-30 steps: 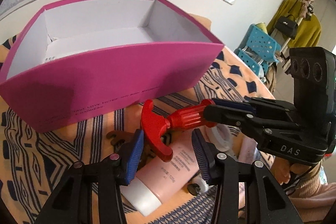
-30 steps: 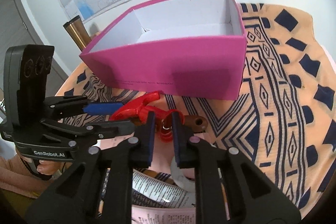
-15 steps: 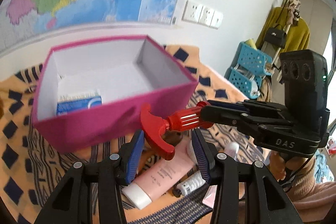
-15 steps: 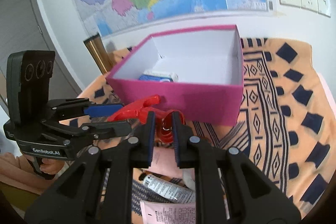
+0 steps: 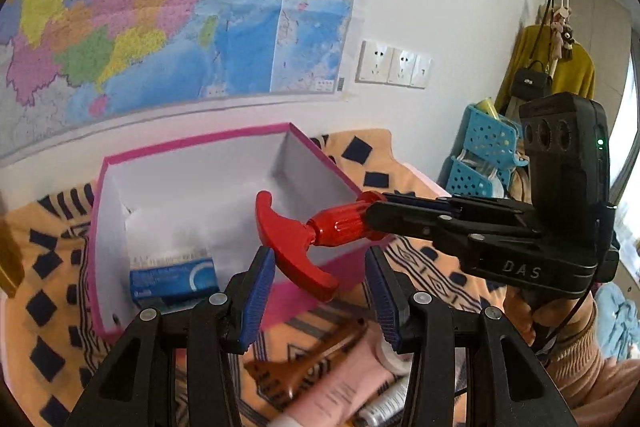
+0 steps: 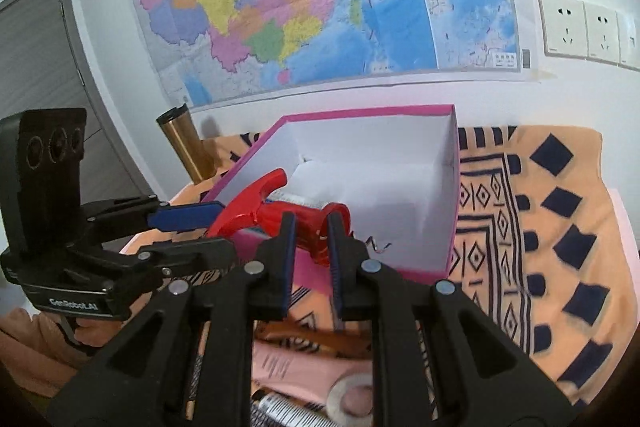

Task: Organize rigid objects
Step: 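Carry the red nozzle into the pink box and release it, then grasp the brown wooden comb by its handle with the right gripper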

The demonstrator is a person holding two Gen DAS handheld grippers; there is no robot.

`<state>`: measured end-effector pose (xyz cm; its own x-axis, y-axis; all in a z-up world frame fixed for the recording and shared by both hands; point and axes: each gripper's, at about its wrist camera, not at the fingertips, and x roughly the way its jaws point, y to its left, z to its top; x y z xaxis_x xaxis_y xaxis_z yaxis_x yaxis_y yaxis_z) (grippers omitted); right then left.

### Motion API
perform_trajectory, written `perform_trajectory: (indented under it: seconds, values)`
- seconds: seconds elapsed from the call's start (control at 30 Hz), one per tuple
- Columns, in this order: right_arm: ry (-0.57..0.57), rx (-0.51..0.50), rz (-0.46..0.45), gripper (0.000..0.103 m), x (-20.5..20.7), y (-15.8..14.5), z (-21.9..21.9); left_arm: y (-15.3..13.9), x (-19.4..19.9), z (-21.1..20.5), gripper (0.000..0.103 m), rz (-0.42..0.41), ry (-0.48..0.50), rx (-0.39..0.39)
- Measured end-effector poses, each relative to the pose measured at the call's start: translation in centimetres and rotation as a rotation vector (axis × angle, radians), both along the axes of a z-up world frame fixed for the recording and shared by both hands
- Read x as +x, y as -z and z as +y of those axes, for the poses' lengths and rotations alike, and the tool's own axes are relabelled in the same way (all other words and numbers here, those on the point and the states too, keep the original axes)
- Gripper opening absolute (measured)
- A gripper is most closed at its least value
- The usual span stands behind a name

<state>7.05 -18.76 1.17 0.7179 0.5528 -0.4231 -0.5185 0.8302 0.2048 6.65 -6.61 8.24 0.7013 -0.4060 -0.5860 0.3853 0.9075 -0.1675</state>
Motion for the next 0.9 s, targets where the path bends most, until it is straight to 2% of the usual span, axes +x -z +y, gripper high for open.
perform_trajectory:
  seconds: [0.13, 0.27, 0.47, 0.6, 0.73, 0.9]
  values:
    - [0.013, -0.001, 0.013, 0.018, 2.1, -0.1, -0.1, 0.3, 2.4, 0.5, 0.047, 0.043, -0.005, -0.040]
    - [0.022, 0.000, 0.040, 0.018, 4.2, 0.3, -0.2, 1.2, 4.4, 0.5, 0.047, 0.076, -0.018, -0.042]
    - [0.027, -0.002, 0.125, 0.017, 8.0, 2.2, -0.1, 3.6, 7.6, 0.0, 0.043, 0.155, -0.013, -0.049]
    - [0.044, -0.069, 0.155, 0.017, 9.6, 3.6, 1.2, 4.8, 8.7, -0.9, 0.043, 0.171, -0.032, 0.000]
    - [0.049, -0.071, 0.153, 0.017, 9.3, 3.9, 1.2, 4.6, 7.8, -0.3, 0.043, 0.137, -0.051, 0.002]
    - [0.019, -0.014, 0.119, 0.018, 6.8, 3.0, -0.3, 2.7, 4.2, 1.3, 0.047, 0.029, -0.052, -0.002]
